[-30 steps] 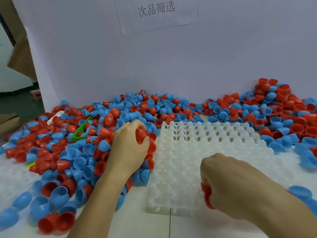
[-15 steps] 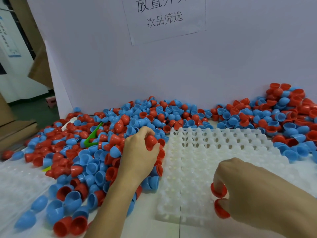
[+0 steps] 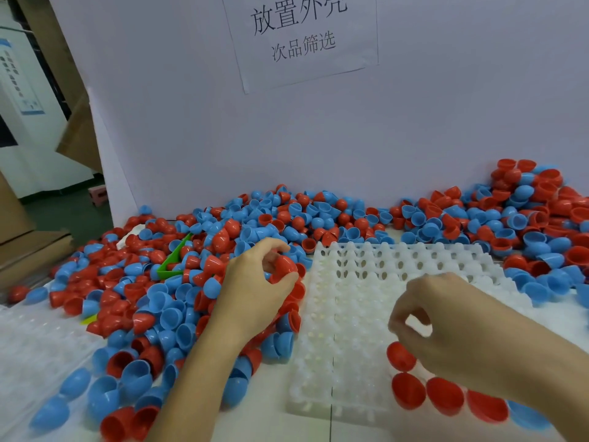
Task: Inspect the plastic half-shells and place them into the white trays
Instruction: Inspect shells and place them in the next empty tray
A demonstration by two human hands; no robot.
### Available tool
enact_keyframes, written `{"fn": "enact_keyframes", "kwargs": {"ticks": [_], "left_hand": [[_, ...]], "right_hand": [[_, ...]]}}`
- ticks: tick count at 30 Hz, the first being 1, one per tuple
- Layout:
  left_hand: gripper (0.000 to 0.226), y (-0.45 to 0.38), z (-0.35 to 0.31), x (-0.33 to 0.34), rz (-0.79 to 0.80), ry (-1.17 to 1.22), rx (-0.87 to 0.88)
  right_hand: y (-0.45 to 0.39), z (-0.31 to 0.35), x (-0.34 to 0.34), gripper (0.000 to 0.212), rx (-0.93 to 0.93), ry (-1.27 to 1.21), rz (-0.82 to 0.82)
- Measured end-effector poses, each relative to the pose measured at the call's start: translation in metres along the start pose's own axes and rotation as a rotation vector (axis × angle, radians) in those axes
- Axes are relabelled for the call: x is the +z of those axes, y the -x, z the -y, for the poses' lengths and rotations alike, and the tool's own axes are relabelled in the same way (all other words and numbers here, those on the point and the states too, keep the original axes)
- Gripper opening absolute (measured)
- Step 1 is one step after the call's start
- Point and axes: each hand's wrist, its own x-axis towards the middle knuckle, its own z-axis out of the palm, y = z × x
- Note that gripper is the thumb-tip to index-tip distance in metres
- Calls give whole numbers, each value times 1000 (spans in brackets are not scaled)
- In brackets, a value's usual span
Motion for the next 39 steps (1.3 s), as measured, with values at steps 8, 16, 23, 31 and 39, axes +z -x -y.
{"fn": "enact_keyframes", "kwargs": {"ticks": [8,16,23,31,39], "left_hand": [[49,-76,-44,-44,94,-149,119],[13,-69,-2,-44,-111,-434,-159],[63,-8,20,-10,233,-750,-270],[33,-7,34,-16,-233,-395,-98],[12,-9,23,-34,-386,490,-220]], "right_hand": [[-12,-21,-1,15,4,36,-296],[-10,-20,-2,15,7,17,-343],[-14,-19,3,15,-8,5,-335],[-13,-17,6,16,-9,-15,-310],[-14,-14,7,15,3,-34,-310]]}}
